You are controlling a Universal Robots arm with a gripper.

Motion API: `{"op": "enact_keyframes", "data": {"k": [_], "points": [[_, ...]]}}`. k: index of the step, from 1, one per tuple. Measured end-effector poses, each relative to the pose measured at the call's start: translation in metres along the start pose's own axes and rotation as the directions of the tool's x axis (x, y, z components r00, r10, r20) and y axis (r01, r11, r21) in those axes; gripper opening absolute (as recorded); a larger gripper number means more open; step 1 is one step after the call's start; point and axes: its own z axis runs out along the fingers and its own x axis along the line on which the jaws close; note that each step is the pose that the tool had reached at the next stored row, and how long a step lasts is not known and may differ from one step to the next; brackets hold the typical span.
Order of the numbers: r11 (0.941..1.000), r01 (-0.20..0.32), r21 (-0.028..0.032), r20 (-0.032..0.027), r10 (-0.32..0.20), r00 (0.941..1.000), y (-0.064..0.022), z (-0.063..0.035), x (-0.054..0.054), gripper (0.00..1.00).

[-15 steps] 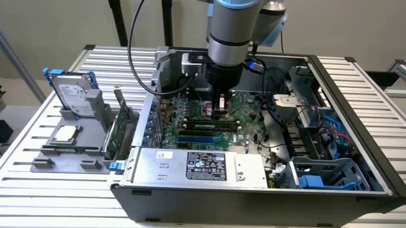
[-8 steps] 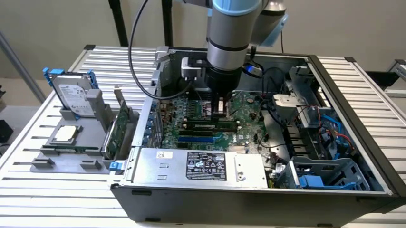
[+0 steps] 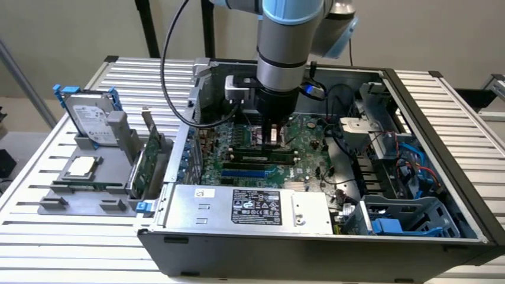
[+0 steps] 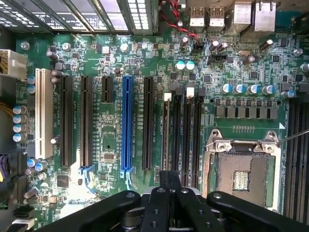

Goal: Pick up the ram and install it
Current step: 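Press down the ram until it locks into place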

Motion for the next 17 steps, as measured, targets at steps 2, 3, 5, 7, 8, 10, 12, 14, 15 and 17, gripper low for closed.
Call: {"op": "enact_keyframes", "data": {"k": [2,3,5,7,8,10,12,14,15,17], "points": [[1.0,0.0,0.0007,0.0016,0.0,1.0,0.0001,-0.0035,0.0,0.0],[1.0,0.0,0.0009,0.0028,0.0,1.0,0.0003,-0.0073,0.0,0.0],[1.0,0.0,0.0009,0.0018,0.0,1.0,0.0004,-0.0168,0.0,0.0],[1.0,0.0,0.0007,0.0014,0.0,1.0,0.0005,-0.0252,0.0,0.0],[1.0,0.0,0.001,0.0017,0.0,1.0,0.0006,-0.0267,0.0,0.0],[1.0,0.0,0.001,0.0018,0.0,1.0,0.0006,-0.0267,0.0,0.0],[1.0,0.0,0.0009,0.0018,0.0,1.0,0.0006,-0.0267,0.0,0.0],[1.0,0.0,0.0009,0.0017,0.0,1.0,0.0006,-0.0267,0.0,0.0],[1.0,0.0,0.0009,0.0017,0.0,1.0,0.0006,-0.0267,0.0,0.0],[1.0,0.0,0.0009,0.0018,0.0,1.0,0.0006,-0.0267,0.0,0.0]]}}
